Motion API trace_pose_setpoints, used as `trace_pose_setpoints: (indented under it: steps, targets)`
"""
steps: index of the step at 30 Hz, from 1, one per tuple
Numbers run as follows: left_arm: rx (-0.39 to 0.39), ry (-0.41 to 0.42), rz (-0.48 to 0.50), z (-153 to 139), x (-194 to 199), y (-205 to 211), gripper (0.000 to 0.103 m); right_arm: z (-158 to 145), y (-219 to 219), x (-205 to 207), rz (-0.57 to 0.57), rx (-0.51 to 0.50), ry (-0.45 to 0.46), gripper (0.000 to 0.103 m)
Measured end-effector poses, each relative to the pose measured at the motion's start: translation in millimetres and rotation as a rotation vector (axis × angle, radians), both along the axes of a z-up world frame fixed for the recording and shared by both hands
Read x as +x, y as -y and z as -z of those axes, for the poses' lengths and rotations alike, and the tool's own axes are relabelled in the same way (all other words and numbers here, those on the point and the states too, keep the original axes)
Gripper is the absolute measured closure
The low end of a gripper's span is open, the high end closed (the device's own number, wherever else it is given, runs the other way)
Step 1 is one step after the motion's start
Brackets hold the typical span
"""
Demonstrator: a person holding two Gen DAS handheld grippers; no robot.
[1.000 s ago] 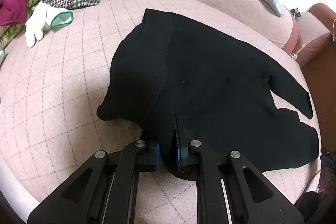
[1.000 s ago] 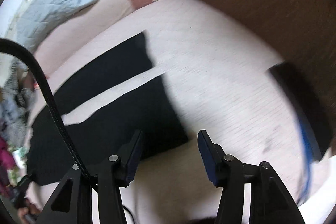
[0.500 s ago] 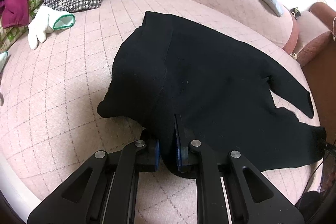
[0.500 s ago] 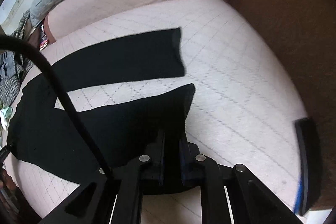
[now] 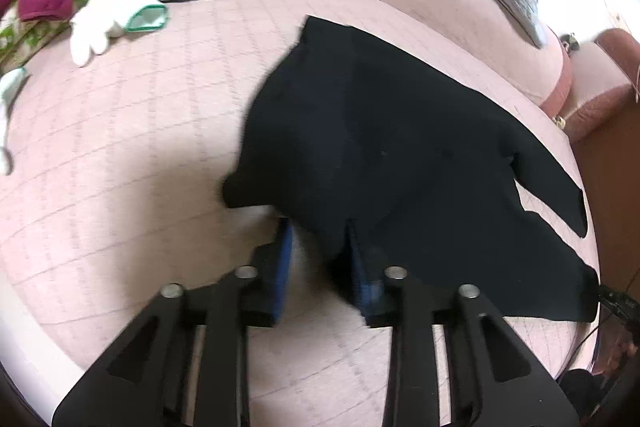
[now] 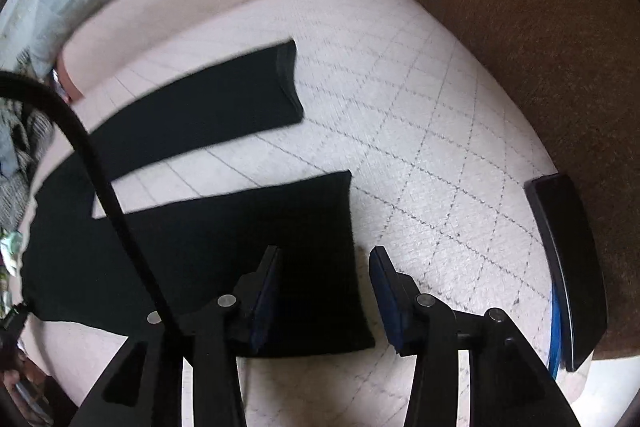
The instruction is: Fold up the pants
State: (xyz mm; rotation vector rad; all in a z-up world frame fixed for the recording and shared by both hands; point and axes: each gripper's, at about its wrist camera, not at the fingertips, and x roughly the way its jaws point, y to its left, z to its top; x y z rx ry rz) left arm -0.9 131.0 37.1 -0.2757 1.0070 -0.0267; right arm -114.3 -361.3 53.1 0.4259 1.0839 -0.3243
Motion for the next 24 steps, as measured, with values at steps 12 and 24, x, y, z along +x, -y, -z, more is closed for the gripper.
trace_pose_setpoints:
  steps: [12,24]
  targets:
    - [0.097,0.023,-0.069,-21,-21,-41,0.073,-17,-71,24,-0.168,0.099,0.148,0.057]
    - [0.133,-0.022,0.08,2,2,-26,0.073,-4,-144,51,-0.373,0.146,0.119,0.057]
